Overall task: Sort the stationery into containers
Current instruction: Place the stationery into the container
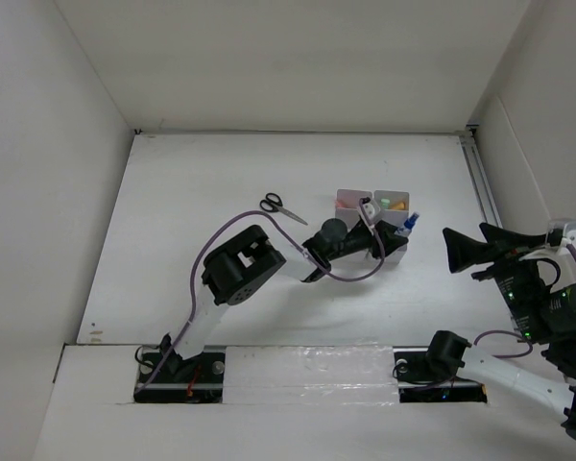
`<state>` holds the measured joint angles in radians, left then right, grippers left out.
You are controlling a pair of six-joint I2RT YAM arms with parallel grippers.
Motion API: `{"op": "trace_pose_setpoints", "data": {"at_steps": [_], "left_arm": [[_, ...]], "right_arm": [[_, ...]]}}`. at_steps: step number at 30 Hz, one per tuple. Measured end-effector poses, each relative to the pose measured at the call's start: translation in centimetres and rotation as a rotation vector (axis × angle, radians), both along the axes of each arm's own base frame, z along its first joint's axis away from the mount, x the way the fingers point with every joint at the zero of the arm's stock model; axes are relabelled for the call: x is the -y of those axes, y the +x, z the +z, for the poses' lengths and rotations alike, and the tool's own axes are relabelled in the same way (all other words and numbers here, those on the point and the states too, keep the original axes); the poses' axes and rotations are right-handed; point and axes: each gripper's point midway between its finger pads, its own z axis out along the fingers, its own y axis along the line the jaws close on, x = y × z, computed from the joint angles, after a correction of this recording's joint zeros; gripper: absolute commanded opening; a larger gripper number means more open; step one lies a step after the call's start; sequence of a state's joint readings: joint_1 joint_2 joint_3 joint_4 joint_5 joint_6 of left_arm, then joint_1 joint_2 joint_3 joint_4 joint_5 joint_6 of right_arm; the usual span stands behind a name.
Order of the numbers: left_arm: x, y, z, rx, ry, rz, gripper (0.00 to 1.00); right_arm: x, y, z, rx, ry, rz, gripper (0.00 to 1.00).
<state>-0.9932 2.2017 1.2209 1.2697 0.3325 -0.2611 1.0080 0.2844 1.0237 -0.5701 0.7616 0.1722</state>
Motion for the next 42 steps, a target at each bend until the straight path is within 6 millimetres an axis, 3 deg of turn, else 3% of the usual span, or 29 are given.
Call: {"op": "trace_pose_setpoints", "data": {"at_steps": [2, 21, 42], "left_arm": [[0.2, 0.2, -0.6, 0.008, 0.01, 0.003, 0.0], [0.9, 1.3, 0.5, 0.095, 0.001, 0.027, 0.0], [0.4, 1.5, -1.8, 0.113, 0.054, 0.047, 0.0]], "right_arm": [[-0.2, 0.1, -0.1, -0.003, -0.006, 0.004, 0.94], [-1.2, 0.3, -0.3, -0.011, -0.042, 0.028, 0.94], [-1.5, 0.3, -0.3, -0.007, -0.05, 0.043, 0.94]]}}
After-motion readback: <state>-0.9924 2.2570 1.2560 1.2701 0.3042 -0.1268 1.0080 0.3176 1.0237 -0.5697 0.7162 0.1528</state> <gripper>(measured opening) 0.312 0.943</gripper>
